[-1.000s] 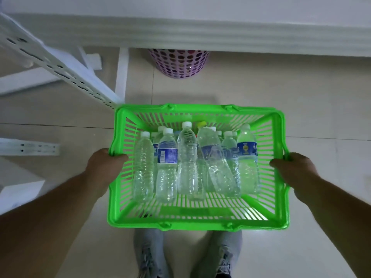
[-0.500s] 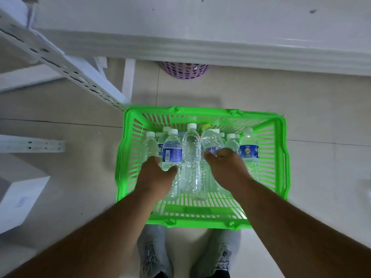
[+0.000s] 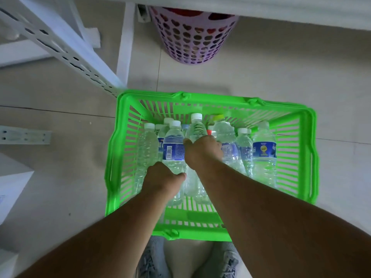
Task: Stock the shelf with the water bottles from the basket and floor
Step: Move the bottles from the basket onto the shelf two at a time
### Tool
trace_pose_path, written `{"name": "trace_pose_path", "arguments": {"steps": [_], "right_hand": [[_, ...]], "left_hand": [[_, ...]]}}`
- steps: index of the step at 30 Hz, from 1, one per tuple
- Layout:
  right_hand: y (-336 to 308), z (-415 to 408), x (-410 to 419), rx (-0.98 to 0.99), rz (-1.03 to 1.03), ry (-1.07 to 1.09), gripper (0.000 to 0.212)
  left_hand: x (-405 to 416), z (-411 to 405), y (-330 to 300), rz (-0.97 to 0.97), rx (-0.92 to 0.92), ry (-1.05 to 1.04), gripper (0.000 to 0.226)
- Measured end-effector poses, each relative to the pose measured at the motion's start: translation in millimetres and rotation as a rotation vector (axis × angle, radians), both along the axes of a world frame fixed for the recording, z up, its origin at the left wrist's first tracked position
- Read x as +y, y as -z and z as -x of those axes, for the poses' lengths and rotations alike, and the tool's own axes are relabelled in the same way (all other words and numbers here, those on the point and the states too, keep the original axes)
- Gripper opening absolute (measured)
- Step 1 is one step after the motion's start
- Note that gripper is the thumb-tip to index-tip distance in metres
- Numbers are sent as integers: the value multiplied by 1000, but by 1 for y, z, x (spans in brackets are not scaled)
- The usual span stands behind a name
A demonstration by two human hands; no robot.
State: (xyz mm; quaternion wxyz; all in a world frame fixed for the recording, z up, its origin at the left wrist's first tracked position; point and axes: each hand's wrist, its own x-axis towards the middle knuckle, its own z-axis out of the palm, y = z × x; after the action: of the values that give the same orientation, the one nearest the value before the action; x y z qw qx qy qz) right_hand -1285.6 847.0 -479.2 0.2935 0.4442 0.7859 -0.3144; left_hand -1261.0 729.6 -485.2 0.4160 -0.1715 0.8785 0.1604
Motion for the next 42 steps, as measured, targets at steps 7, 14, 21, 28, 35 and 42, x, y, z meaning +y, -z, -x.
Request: {"name": "trace_pose_path", "arguments": {"steps": [7, 14, 21, 28, 35, 42], "right_hand": [[-11, -13, 12, 85, 161, 65, 70], [-128, -28, 29, 299, 197, -7, 44], [-338, -25, 38, 432, 158, -2, 43], [-535, -62, 33, 621, 130, -98, 33], [-707, -111, 45, 870, 262, -77, 27], [-826, -144, 56, 1077, 225, -120, 26]], "left_hand": [[-18, 0, -25, -159, 42, -118, 45], [-44, 11, -126, -342, 120, -205, 40], [-49, 14, -317, -497, 209, -224, 34], [-63, -15, -492, -623, 325, -152, 36], [-70, -56, -649, -752, 504, -141, 35], [-55, -81, -766, -852, 672, -83, 35]]}}
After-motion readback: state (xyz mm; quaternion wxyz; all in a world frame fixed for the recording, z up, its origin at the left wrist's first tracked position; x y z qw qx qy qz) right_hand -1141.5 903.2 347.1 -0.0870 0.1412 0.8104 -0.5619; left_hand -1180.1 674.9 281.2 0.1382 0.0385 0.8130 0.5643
